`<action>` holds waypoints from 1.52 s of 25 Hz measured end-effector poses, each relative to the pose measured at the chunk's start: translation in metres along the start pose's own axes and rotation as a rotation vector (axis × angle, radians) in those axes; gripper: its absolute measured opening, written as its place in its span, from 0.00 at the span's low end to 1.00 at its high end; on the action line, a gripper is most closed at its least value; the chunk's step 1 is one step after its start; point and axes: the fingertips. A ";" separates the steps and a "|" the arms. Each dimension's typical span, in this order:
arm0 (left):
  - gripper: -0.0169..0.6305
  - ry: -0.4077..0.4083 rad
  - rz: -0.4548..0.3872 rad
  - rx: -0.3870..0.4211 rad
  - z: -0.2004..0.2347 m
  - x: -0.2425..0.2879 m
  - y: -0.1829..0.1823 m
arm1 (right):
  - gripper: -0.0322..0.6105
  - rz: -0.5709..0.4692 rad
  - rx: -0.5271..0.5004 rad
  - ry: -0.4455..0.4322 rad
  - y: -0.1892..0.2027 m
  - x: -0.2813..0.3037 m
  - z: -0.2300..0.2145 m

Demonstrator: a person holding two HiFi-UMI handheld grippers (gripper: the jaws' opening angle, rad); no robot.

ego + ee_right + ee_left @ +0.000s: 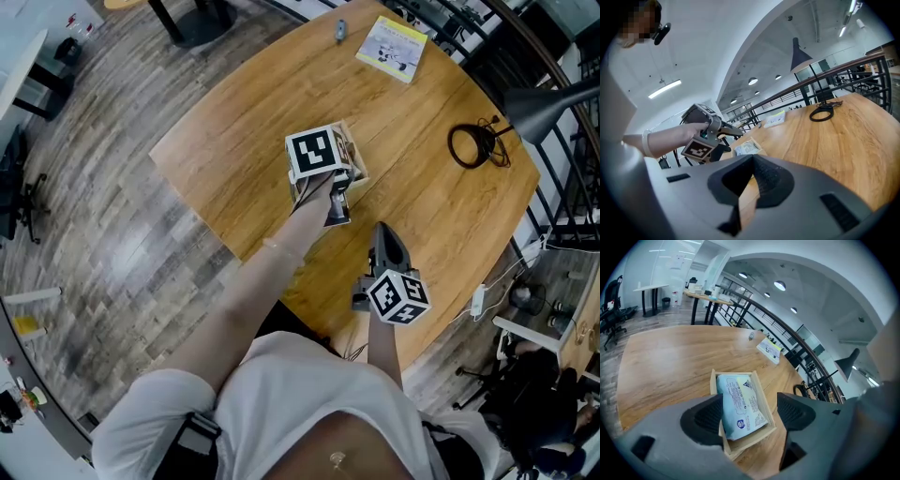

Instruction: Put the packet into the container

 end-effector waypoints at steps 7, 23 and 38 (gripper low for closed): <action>0.26 0.036 -0.085 0.128 0.003 -0.031 0.000 | 0.07 -0.026 -0.011 0.006 -0.003 0.008 0.009; 0.04 0.358 -0.427 0.606 -0.043 -0.088 0.007 | 0.07 -0.146 -0.122 0.007 -0.040 0.022 0.050; 0.04 0.513 -0.503 0.782 -0.004 -0.179 0.064 | 0.07 -0.383 -0.347 -0.015 -0.055 -0.028 0.121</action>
Point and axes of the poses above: the fingertips, and each gripper's own axes: x forward along the fingers, z to its left, y out of its underside, and after that the axes turned 2 degrees about x, right-handed
